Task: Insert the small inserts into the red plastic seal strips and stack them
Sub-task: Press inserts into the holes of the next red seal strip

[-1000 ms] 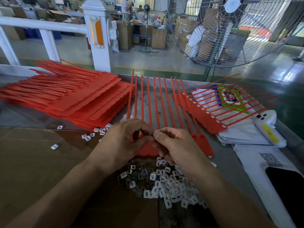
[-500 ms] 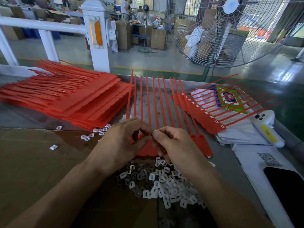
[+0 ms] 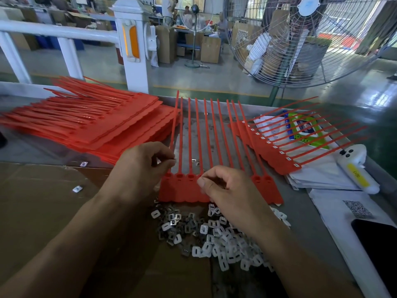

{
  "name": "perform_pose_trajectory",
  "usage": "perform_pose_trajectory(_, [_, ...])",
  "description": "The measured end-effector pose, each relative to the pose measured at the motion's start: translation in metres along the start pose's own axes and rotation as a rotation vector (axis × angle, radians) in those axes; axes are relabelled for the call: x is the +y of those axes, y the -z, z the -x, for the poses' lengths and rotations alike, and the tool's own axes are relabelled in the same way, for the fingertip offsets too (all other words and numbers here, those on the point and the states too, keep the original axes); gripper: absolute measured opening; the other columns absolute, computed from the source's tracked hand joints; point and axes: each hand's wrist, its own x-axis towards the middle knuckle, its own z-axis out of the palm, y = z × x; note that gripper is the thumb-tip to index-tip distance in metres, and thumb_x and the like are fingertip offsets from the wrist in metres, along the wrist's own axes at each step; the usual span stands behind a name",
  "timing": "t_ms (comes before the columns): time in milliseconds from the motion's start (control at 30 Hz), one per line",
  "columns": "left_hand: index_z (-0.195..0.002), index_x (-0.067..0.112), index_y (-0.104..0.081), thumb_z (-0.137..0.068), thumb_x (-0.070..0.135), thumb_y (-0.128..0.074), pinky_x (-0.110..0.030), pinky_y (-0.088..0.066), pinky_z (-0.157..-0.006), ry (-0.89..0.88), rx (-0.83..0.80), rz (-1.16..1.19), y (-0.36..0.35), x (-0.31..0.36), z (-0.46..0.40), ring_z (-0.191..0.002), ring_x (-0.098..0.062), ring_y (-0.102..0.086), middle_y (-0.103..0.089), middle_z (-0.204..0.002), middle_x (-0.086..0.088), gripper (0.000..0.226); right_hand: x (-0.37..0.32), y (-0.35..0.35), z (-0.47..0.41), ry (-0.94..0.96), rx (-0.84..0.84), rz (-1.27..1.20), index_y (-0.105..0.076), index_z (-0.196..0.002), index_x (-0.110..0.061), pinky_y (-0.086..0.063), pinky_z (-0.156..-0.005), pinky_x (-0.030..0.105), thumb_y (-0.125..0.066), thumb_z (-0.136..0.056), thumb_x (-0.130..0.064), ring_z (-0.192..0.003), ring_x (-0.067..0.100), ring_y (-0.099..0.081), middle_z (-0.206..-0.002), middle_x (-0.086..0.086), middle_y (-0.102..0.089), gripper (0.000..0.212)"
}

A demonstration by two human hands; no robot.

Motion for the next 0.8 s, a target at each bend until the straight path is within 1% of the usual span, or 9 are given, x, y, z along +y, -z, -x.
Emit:
perform_pose_trajectory(100, [-0.083, 0.037, -0.071, -0.086, 0.025, -0.079, -0.016, -0.042, -0.062, 0.049, -0.042, -0.043, 0.0057, -0.0048, -0.0013, -0.078, 0.007, -0.061, -0.065, -0.084, 0.033, 0.014, 0.0006, -0.0007, 0.0, 0.02, -0.011, 0.02, -0.069, -0.091, -0.036, -0.044, -0.065, 0.005, -0.062, -0.101, -0.04, -0.078, -0.007, -0.065, -0.084, -0.029, -0.068, 0.012])
perform_pose_trajectory(167, [-0.082, 0.035, -0.072, -0.087, 0.024, -0.078, -0.016, -0.04, -0.062, 0.061, -0.073, -0.058, 0.0072, -0.0062, -0.001, -0.078, 0.009, -0.06, -0.064, -0.082, 0.036, 0.013, 0.001, -0.0011, -0.0003, 0.03, -0.009, 0.045, -0.069, -0.091, -0.037, -0.045, -0.064, 0.006, -0.062, -0.101, -0.041, -0.076, -0.003, -0.066, -0.084, -0.026, -0.069, 0.013])
perform_pose_trajectory(267, [-0.083, 0.034, -0.074, -0.086, 0.025, -0.079, -0.016, -0.041, -0.064, 0.09, -0.091, -0.084, 0.0067, -0.0078, -0.0013, -0.079, 0.011, -0.059, -0.065, -0.075, 0.028, 0.011, 0.0012, -0.001, -0.0001, 0.04, -0.001, 0.06, -0.069, -0.091, -0.037, -0.048, -0.063, 0.008, -0.062, -0.101, -0.041, -0.077, 0.001, -0.068, -0.085, -0.022, -0.07, 0.012])
perform_pose_trajectory(367, [-0.088, 0.034, -0.075, -0.087, 0.026, -0.077, -0.018, -0.046, -0.07, 0.106, -0.135, -0.136, 0.0044, -0.0082, -0.0005, -0.079, 0.008, -0.06, -0.065, -0.08, 0.025, 0.008, 0.0003, -0.0014, 0.0014, 0.05, -0.007, 0.058, -0.071, -0.093, -0.034, -0.045, -0.064, 0.006, -0.063, -0.101, -0.038, -0.075, -0.002, -0.066, -0.082, -0.025, -0.069, 0.012])
perform_pose_trajectory(467, [-0.091, 0.033, -0.076, -0.088, 0.024, -0.077, -0.02, -0.049, -0.074, 0.115, -0.161, -0.147, 0.0027, -0.008, 0.0002, -0.081, 0.007, -0.06, -0.067, -0.084, 0.024, 0.01, -0.0013, -0.0021, 0.0022, 0.061, -0.015, 0.05, -0.072, -0.095, -0.032, -0.05, -0.066, 0.013, -0.064, -0.101, -0.036, -0.071, 0.004, -0.067, -0.082, -0.014, -0.072, 0.011])
perform_pose_trajectory(500, [-0.091, 0.033, -0.076, -0.088, 0.024, -0.077, -0.02, -0.048, -0.074, 0.12, -0.164, -0.146, 0.0026, -0.0078, 0.0002, -0.081, 0.007, -0.06, -0.067, -0.085, 0.024, 0.01, -0.0019, -0.0022, 0.0022, 0.067, -0.02, 0.054, -0.072, -0.096, -0.031, -0.05, -0.065, 0.014, -0.064, -0.101, -0.036, -0.069, 0.004, -0.066, -0.082, -0.012, -0.072, 0.011])
perform_pose_trajectory(600, [-0.092, 0.032, -0.077, -0.088, 0.023, -0.077, -0.023, -0.05, -0.076, 0.134, -0.182, -0.141, 0.0033, -0.007, -0.0004, -0.083, 0.006, -0.061, -0.068, -0.086, 0.023, 0.01, -0.0022, -0.0023, 0.0025, 0.082, -0.04, 0.081, -0.073, -0.098, -0.028, -0.045, -0.061, 0.009, -0.065, -0.101, -0.035, -0.064, -0.004, -0.061, -0.08, -0.013, -0.07, 0.011])
perform_pose_trajectory(733, [-0.092, 0.032, -0.078, -0.088, 0.021, -0.077, -0.015, -0.046, -0.075, 0.143, -0.208, -0.134, 0.0051, -0.0072, -0.0015, -0.085, 0.006, -0.061, -0.07, -0.089, 0.021, 0.012, -0.0022, -0.0026, 0.0028, 0.079, -0.048, 0.086, -0.074, -0.1, -0.027, -0.045, -0.064, 0.008, -0.065, -0.1, -0.035, -0.068, -0.006, -0.062, -0.084, -0.014, -0.07, 0.012])
perform_pose_trajectory(800, [-0.092, 0.033, -0.078, -0.088, 0.021, -0.077, -0.014, -0.045, -0.075, 0.152, -0.216, -0.13, 0.0053, -0.0072, -0.001, -0.086, 0.006, -0.06, -0.069, -0.09, 0.021, 0.012, -0.002, -0.0027, 0.0027, 0.084, -0.052, 0.086, -0.074, -0.101, -0.026, -0.046, -0.065, 0.009, -0.065, -0.1, -0.034, -0.069, -0.005, -0.062, -0.085, -0.014, -0.071, 0.012])
